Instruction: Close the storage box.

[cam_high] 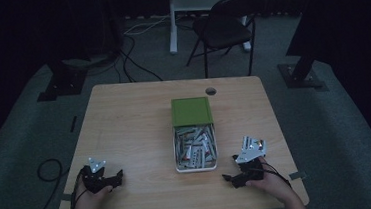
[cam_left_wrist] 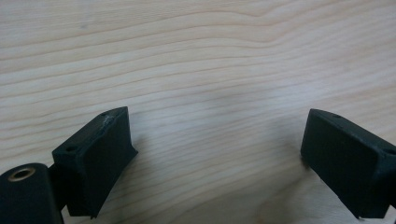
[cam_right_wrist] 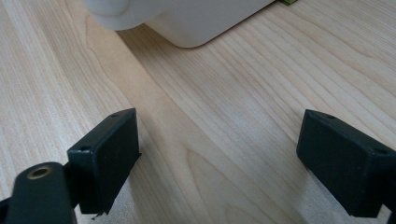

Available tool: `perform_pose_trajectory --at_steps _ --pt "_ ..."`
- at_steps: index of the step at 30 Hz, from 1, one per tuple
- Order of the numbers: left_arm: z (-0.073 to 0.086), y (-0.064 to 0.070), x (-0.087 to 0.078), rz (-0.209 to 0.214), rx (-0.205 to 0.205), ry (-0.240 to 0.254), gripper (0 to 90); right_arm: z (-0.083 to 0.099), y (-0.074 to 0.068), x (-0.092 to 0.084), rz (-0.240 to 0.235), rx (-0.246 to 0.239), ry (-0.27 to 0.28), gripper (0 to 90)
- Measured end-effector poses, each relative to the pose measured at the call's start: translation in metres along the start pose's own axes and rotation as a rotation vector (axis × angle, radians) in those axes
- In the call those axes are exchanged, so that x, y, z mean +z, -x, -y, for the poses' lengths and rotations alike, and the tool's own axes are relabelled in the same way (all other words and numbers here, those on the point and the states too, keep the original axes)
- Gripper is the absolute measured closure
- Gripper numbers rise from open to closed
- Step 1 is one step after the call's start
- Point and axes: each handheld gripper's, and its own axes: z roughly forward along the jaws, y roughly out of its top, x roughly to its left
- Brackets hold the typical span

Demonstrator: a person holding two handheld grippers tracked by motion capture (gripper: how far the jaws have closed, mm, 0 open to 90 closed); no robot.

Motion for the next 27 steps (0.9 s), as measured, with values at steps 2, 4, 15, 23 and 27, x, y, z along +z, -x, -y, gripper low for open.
perform_pose_trajectory --at_steps 2,4,15,23,27 --pt "-0.001 0.006 0.001 0.02 0.016 0.003 9.6 0.0 0.0 0.0 0.007 0.009 0.004 13.7" --pt "-0.003 0.011 0.001 0.046 0.024 0.012 9.6 0.0 0.0 0.0 0.016 0.018 0.004 13.8" --pt "-0.014 0.045 0.0 0.195 0.119 0.063 9.6 -0.004 -0.001 -0.005 0.018 0.047 0.045 13.8" --pt "-0.022 0.067 -0.001 0.26 0.199 0.096 9.6 -0.012 -0.004 -0.012 -0.001 0.049 0.096 13.8" --pt "-0.027 0.075 0.0 0.286 0.226 0.103 9.6 -0.016 -0.004 -0.017 -0.013 0.062 0.134 13.8"
